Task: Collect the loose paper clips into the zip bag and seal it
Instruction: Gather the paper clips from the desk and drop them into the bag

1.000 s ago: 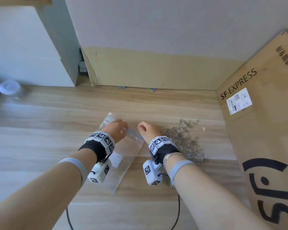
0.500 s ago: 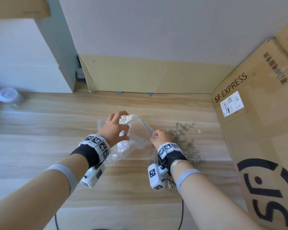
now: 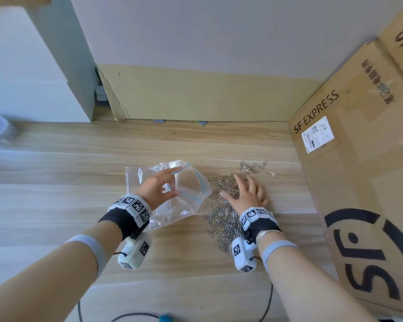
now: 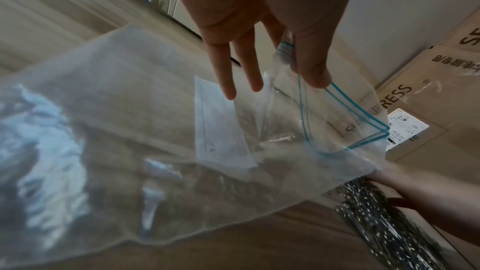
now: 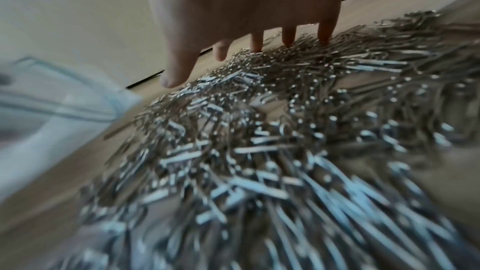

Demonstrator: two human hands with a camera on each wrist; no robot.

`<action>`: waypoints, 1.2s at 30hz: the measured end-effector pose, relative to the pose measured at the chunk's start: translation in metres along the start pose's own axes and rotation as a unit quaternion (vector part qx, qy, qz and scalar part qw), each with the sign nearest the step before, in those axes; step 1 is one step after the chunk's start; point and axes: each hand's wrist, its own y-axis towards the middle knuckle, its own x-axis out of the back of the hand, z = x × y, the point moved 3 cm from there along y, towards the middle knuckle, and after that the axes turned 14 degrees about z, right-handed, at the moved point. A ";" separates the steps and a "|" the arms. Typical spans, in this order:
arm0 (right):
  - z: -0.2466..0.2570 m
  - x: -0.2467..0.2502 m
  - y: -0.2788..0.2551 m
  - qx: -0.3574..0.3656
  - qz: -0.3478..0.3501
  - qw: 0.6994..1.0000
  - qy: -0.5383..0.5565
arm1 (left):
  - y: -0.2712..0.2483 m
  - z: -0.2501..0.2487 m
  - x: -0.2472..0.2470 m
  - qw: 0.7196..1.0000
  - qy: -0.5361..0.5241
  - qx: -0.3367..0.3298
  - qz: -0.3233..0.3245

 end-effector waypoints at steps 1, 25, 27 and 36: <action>0.002 -0.005 -0.001 0.010 0.008 0.999 -0.032 | 0.000 0.000 -0.001 1.000 -0.007 -0.004 0.002; 0.024 0.004 0.007 0.163 -0.042 0.984 -0.059 | 0.001 0.003 -0.014 0.998 -0.040 -0.038 -0.023; 0.029 0.011 0.002 0.173 -0.041 0.984 -0.029 | 0.001 0.004 -0.014 0.998 -0.038 -0.036 -0.028; 0.102 0.037 -0.039 0.291 0.068 0.953 -0.057 | 0.004 -0.008 -0.013 0.996 -0.053 -0.067 -0.017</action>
